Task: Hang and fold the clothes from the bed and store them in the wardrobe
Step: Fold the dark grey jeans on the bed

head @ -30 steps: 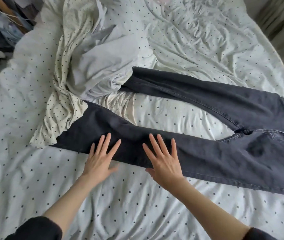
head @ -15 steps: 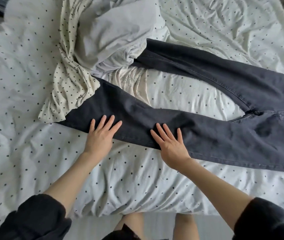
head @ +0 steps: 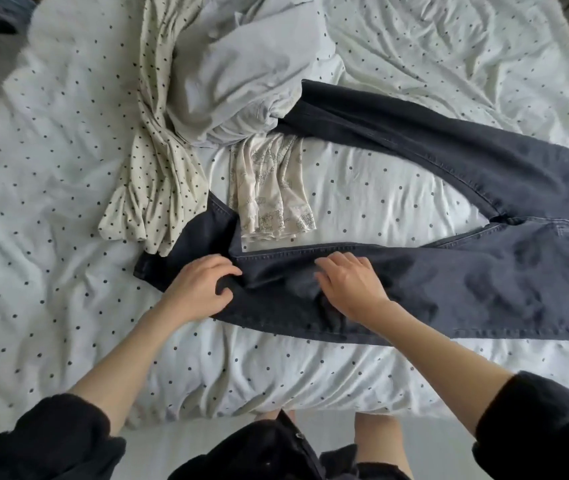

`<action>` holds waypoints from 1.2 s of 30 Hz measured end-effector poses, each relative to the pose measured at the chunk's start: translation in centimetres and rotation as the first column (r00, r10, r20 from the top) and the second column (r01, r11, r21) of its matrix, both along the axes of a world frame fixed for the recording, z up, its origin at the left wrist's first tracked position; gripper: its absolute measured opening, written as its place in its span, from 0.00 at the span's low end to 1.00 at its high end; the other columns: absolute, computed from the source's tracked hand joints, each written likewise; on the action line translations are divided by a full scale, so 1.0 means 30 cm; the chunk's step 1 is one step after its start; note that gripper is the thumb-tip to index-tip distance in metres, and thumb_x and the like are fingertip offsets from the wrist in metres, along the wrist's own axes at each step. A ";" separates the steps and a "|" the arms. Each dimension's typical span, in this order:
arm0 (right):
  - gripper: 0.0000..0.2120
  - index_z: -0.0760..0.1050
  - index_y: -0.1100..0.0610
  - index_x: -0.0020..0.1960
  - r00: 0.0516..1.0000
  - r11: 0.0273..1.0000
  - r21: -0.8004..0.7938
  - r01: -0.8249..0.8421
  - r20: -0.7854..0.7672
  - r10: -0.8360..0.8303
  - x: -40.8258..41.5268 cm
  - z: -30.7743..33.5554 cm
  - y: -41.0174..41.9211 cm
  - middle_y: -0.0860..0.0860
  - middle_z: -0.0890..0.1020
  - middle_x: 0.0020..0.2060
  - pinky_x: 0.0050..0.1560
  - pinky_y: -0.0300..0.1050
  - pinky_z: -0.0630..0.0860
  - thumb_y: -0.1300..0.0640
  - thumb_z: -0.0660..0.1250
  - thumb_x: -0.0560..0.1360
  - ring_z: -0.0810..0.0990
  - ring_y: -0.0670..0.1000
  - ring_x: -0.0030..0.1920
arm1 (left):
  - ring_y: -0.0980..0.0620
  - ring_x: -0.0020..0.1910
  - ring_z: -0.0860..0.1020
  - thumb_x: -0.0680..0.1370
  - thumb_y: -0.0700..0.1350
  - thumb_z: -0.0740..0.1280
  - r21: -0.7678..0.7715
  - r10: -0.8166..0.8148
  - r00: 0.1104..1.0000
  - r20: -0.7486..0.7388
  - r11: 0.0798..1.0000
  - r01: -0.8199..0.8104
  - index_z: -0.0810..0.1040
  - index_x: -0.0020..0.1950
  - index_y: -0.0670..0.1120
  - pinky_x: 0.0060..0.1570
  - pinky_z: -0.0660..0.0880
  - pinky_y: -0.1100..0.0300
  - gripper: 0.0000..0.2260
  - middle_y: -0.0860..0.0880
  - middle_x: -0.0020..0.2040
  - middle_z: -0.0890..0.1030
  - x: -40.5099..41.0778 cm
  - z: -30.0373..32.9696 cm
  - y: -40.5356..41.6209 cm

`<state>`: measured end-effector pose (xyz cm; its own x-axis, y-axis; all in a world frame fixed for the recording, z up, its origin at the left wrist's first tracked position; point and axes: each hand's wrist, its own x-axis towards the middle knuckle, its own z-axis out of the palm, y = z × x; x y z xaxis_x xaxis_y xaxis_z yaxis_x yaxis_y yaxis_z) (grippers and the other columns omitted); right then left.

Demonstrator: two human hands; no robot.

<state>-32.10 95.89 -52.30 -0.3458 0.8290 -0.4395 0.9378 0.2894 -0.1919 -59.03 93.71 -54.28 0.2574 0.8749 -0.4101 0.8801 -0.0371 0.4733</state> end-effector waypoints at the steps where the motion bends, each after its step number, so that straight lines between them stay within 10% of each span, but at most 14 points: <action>1: 0.18 0.68 0.53 0.69 1.000 1.000 0.005 0.003 -0.021 -0.002 -0.021 0.005 0.024 0.50 0.73 0.63 0.61 0.48 0.62 0.49 0.53 0.81 0.69 0.53 0.64 | 0.50 0.64 0.71 0.73 0.38 0.65 0.044 0.122 0.992 0.019 0.992 -0.122 0.78 0.61 0.46 0.65 0.64 0.57 0.17 0.49 0.62 0.75 -0.018 0.004 0.008; 6: 0.21 0.64 0.55 0.71 0.987 0.984 -0.167 -0.057 -0.156 0.030 -0.239 -0.013 0.129 0.53 0.71 0.66 0.65 0.53 0.63 0.47 0.55 0.80 0.68 0.56 0.67 | 0.39 0.64 0.68 0.73 0.33 0.65 0.187 0.603 0.797 -0.038 0.788 -0.587 0.73 0.64 0.38 0.64 0.67 0.47 0.19 0.39 0.62 0.71 -0.146 -0.043 -0.008; 13: 0.27 0.68 0.60 0.64 0.991 0.928 -0.373 0.004 -0.124 -0.054 -0.419 -0.084 0.184 0.57 0.78 0.58 0.60 0.54 0.70 0.39 0.58 0.77 0.74 0.59 0.59 | 0.45 0.51 0.78 0.74 0.47 0.69 -0.181 0.906 0.410 0.108 0.424 -0.888 0.77 0.52 0.42 0.56 0.73 0.50 0.10 0.47 0.48 0.81 -0.227 -0.083 0.009; 19: 0.17 0.68 0.57 0.34 0.968 0.924 -0.377 0.065 -0.201 -0.150 -0.424 -0.021 0.191 0.50 0.71 0.30 0.39 0.44 0.68 0.50 0.60 0.78 0.73 0.54 0.38 | 0.52 0.34 0.67 0.74 0.41 0.67 -0.013 0.703 0.672 0.232 0.693 -0.721 0.73 0.39 0.34 0.34 0.61 0.60 0.10 0.45 0.33 0.70 -0.249 0.081 0.038; 22: 0.21 0.62 0.50 0.27 0.880 0.931 -0.333 0.148 -0.385 -0.278 -0.405 0.032 0.194 0.46 0.66 0.22 0.33 0.43 0.61 0.58 0.62 0.77 0.66 0.49 0.28 | 0.57 0.28 0.64 0.70 0.43 0.65 0.122 0.650 0.666 0.366 0.677 -0.726 0.71 0.36 0.41 0.29 0.60 0.64 0.06 0.53 0.28 0.67 -0.255 0.169 0.012; 31: 0.09 0.76 0.64 0.49 0.863 0.994 -0.077 -0.082 -0.504 0.032 -0.478 0.114 0.218 0.59 0.81 0.40 0.47 0.55 0.73 0.58 0.60 0.79 0.78 0.62 0.44 | 0.50 0.28 0.58 0.67 0.43 0.60 0.355 0.790 0.562 0.247 0.466 -0.811 0.55 0.31 0.48 0.28 0.57 0.56 0.12 0.51 0.27 0.59 -0.313 0.159 -0.155; 36: 0.10 0.74 0.62 0.57 0.849 0.994 -0.056 -0.090 -0.526 0.048 -0.479 0.091 0.199 0.60 0.81 0.44 0.47 0.55 0.73 0.63 0.60 0.77 0.79 0.64 0.45 | 0.46 0.30 0.68 0.71 0.41 0.63 0.176 0.862 0.484 0.151 0.459 -0.871 0.63 0.35 0.42 0.29 0.62 0.55 0.09 0.48 0.29 0.69 -0.341 0.068 -0.212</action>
<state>-46.45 101.84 -49.58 -0.5973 0.7660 -0.2376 0.6704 0.3142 -0.6722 -69.25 87.36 -52.23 -0.6710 0.7122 -0.2063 0.4974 0.6387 0.5871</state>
